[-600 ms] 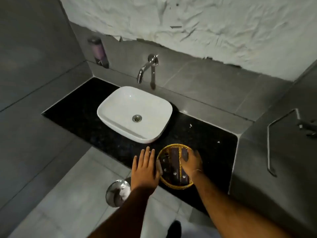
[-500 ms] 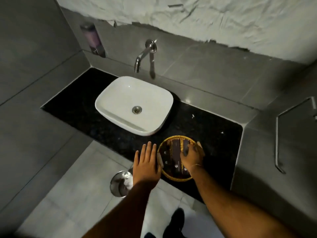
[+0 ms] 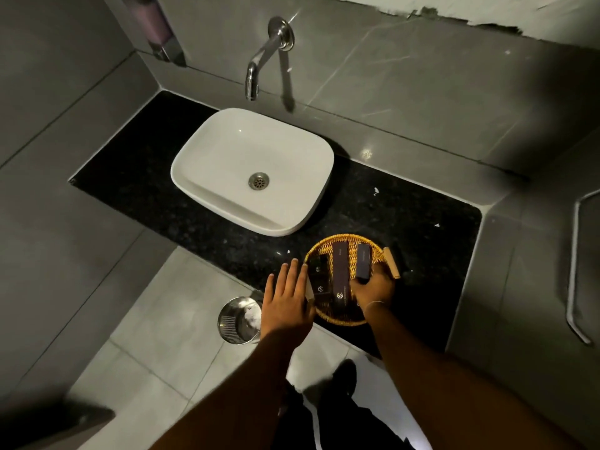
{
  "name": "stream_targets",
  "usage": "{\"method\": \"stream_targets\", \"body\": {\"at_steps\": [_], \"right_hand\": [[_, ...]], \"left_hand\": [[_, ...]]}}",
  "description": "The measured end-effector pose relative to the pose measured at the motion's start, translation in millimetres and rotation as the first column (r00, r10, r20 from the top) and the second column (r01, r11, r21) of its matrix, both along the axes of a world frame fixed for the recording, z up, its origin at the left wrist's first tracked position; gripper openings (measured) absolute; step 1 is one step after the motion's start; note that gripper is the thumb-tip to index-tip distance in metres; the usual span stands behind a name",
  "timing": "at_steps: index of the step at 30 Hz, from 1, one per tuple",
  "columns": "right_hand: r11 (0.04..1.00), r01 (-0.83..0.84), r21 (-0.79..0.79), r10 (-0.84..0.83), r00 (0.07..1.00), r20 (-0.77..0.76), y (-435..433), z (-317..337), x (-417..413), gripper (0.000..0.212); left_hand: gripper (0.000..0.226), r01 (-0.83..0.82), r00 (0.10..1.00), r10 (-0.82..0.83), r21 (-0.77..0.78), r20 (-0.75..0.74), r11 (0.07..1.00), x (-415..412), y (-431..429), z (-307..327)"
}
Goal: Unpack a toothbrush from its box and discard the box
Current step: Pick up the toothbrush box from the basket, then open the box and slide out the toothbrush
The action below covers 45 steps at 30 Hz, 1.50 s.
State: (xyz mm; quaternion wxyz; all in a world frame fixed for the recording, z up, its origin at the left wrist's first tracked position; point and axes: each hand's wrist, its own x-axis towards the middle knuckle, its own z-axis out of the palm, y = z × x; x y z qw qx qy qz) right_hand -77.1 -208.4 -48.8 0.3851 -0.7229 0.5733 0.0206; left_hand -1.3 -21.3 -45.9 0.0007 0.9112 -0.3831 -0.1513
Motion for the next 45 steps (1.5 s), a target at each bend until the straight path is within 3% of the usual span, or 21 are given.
{"method": "stream_targets", "body": {"at_steps": [6, 9, 11, 12, 14, 15, 19, 23, 29, 39, 42, 45], "right_hand": [[1.000, 0.015, -0.009, -0.014, 0.999, 0.040, 2.0, 15.4, -1.1, 0.026], [0.998, 0.005, -0.066, 0.003, 0.994, 0.110, 6.7, 27.3, -0.2, 0.027], [0.992, -0.034, -0.122, 0.051, 0.989, 0.139, 15.9, 38.3, -0.1, 0.037], [0.986, -0.063, -0.151, 0.087, 0.983, 0.161, 21.5, 43.6, -0.4, 0.039], [0.963, -0.119, -0.244, 0.180, 0.953, 0.244, 33.2, 54.2, -1.1, 0.039], [0.942, -0.149, -0.300, 0.236, 0.931, 0.279, 38.5, 59.6, -2.4, 0.039], [0.880, -0.260, -0.397, 0.413, 0.831, 0.372, 49.1, 79.1, -7.9, 0.042], [0.849, -0.313, -0.426, 0.492, 0.762, 0.421, 49.1, 95.3, -8.0, 0.042], [0.815, -0.380, -0.437, 0.567, 0.675, 0.471, 46.1, 116.1, -5.0, 0.042], [0.731, -0.469, -0.495, 0.676, 0.598, 0.431, 49.4, 134.9, -5.7, 0.058], [0.744, -0.452, -0.492, 0.661, 0.604, 0.444, 52.2, 140.3, -5.5, 0.052], [0.783, -0.420, -0.458, 0.619, 0.604, 0.503, 54.1, 148.7, -3.8, 0.039]], "left_hand": [[0.082, -0.034, 0.998, 0.029, -0.092, -0.052, 0.995, 13.3, -9.9, 12.7], [0.072, -0.193, 0.970, 0.151, -0.231, -0.188, 0.954, 26.2, -17.4, 25.9], [0.066, -0.399, 0.870, 0.243, -0.322, -0.429, 0.859, 34.9, -26.2, 39.8], [0.065, -0.521, 0.766, 0.250, -0.345, -0.592, 0.780, 39.8, -31.7, 49.4], [0.059, -0.667, 0.580, 0.144, -0.365, -0.802, 0.649, 51.8, -38.4, 71.1], [0.052, -0.672, 0.558, 0.079, -0.395, -0.826, 0.626, 59.3, -38.7, 80.9], [0.030, -0.636, 0.573, -0.027, -0.465, -0.819, 0.616, 84.6, -23.9, 113.4], [0.029, -0.573, 0.545, -0.102, -0.458, -0.832, 0.680, 92.7, -4.1, 149.1], [0.027, -0.564, 0.510, -0.177, -0.482, -0.842, 0.670, 95.0, 14.2, 179.0], [0.032, -0.509, 0.640, -0.136, -0.550, -0.756, 0.662, 93.2, 31.1, 170.1], [0.030, -0.559, 0.609, -0.137, -0.546, -0.781, 0.624, 92.9, 32.5, 170.8], [0.023, -0.694, 0.505, -0.125, -0.487, -0.854, 0.530, 91.4, 33.2, 170.9]]}}
